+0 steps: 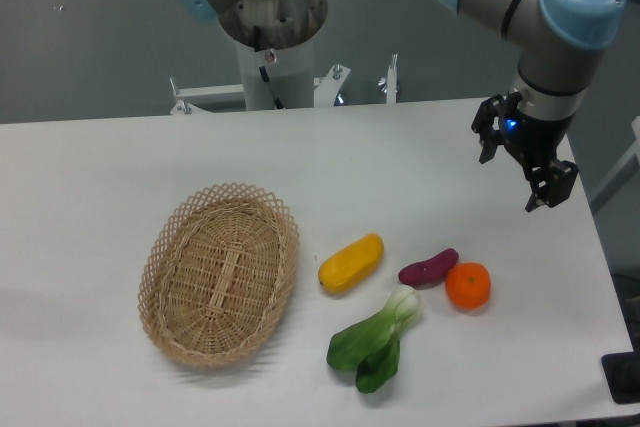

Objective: Pick up the sweet potato from the table
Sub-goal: 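Move the open gripper down toward the purple sweet potato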

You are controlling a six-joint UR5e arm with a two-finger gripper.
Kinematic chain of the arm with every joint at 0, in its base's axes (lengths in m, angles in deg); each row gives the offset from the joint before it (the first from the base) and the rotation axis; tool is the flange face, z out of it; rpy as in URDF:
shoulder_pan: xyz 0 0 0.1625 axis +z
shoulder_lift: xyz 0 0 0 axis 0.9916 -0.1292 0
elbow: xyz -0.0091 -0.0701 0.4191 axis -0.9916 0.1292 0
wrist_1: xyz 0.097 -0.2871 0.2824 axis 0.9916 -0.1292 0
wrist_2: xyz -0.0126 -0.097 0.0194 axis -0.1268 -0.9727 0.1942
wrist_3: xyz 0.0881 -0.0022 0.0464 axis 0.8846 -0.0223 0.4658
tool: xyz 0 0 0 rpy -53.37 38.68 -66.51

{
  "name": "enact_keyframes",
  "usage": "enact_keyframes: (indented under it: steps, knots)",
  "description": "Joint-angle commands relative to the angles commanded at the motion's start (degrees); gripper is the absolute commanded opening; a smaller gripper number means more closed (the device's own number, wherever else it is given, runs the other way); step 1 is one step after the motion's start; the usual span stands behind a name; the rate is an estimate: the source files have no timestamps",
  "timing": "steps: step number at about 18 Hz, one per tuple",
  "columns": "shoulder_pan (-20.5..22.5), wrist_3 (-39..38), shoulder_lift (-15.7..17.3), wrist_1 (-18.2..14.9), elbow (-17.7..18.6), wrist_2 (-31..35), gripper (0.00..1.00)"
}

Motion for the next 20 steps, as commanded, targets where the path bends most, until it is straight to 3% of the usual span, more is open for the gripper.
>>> enact_keyframes:
  steps: [6,12,16,20]
  knots:
    - [-0.26,-0.53,0.09,0.88,1.93,-0.18,1.00]
    - [-0.70,-4.04,-0.26,6.14,5.88,-0.35,1.00]
    - [-2.89,-8.87,-1.05,12.55,9.39,-0.18,1.00]
    - [-5.35,-13.79,-4.21,19.85,12.21,0.00,1.00]
